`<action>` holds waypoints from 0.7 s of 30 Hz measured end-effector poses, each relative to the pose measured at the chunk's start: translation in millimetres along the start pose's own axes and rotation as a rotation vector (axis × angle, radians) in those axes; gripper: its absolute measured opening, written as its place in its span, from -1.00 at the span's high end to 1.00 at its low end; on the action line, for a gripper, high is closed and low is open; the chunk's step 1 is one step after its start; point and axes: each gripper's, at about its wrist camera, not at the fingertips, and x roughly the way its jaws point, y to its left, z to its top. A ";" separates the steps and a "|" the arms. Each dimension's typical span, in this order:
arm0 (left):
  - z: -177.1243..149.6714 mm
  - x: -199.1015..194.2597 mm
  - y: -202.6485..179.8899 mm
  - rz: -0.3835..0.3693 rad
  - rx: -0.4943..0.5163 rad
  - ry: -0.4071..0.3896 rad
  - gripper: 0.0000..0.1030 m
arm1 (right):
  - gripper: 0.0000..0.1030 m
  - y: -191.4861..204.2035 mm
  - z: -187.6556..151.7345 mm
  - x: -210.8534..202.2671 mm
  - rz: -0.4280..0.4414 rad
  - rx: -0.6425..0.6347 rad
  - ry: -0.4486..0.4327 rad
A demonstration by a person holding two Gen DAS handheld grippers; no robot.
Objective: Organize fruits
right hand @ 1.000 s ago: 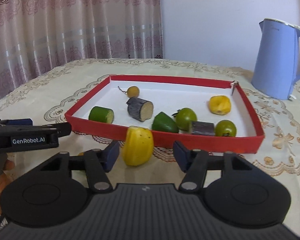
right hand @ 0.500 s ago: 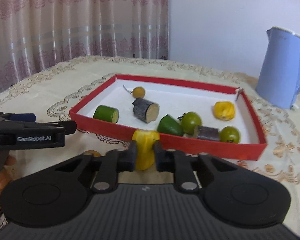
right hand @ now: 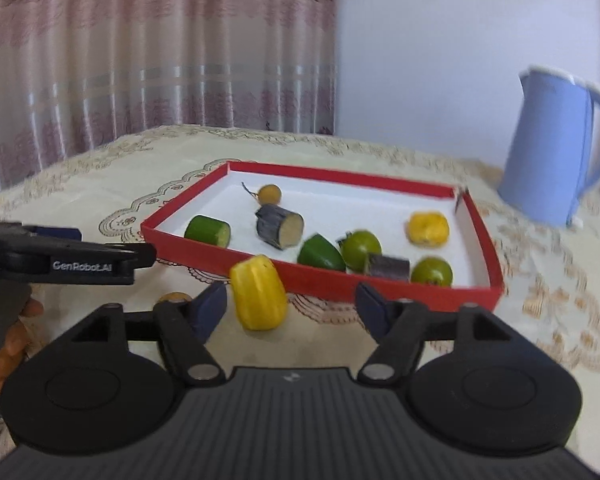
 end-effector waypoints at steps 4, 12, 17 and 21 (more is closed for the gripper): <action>0.3 0.7 0.1 -0.002 0.001 -0.003 -0.93 | -0.09 11.2 2.5 18.0 0.052 -0.004 0.047; -0.3 0.2 1.3 -0.011 -0.002 -0.003 -0.93 | 0.42 3.1 2.0 39.2 0.078 0.068 0.086; 0.0 0.1 1.2 -0.020 0.001 -0.003 -0.93 | 0.48 -9.4 -0.1 15.8 0.074 0.086 0.039; -1.8 -3.8 -3.3 -0.079 0.040 -0.016 -0.93 | 0.79 -40.8 -7.5 -5.8 0.070 0.160 -0.015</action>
